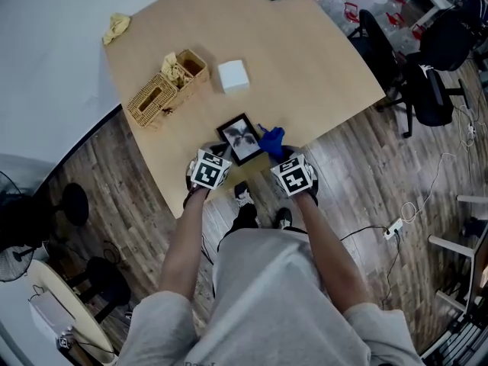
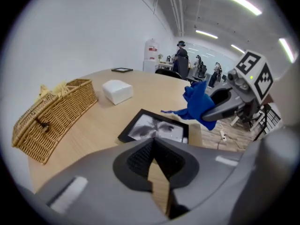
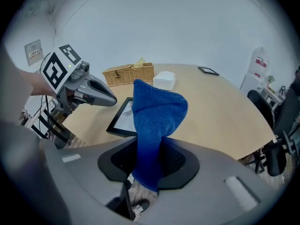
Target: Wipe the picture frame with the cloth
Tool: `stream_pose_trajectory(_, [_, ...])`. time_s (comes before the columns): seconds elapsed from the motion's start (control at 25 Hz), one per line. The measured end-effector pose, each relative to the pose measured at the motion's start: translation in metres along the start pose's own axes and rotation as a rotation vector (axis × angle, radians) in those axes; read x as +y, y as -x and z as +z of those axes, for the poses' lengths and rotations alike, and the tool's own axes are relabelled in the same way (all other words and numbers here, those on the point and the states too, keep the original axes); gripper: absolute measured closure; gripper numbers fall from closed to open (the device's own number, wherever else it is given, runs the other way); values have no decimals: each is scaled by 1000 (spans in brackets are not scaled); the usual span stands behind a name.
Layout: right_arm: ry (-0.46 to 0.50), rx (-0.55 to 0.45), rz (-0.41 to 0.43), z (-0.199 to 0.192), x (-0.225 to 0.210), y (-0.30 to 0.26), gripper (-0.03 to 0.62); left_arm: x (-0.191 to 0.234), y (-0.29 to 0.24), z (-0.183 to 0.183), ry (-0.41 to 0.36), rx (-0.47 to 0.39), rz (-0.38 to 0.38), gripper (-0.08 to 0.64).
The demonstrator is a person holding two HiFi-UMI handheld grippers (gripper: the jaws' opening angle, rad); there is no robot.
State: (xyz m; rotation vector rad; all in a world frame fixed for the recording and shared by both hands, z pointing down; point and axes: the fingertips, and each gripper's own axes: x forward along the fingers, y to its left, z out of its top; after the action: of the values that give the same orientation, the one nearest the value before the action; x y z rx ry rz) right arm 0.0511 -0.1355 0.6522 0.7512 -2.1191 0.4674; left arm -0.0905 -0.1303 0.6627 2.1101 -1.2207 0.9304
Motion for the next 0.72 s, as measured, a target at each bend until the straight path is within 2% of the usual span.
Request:
stream_pose_trajectory(0.12, [0,-34,22,5,5,5,483,-6,14,1,41,-37,50,508])
stream_pose_trajectory(0.28, [-14,-102,51,13,15,13,483,-25,38,-3,155,-79,93,508])
stream_pose_trajectory(0.56, [-109,-218,71,15,30,36,483,-55,66,-6,329,-177,161,508])
stream_pose_trajectory(0.72, [-129,-283,97,6,34,58,483,-75,90,-7,333,-224,199,508])
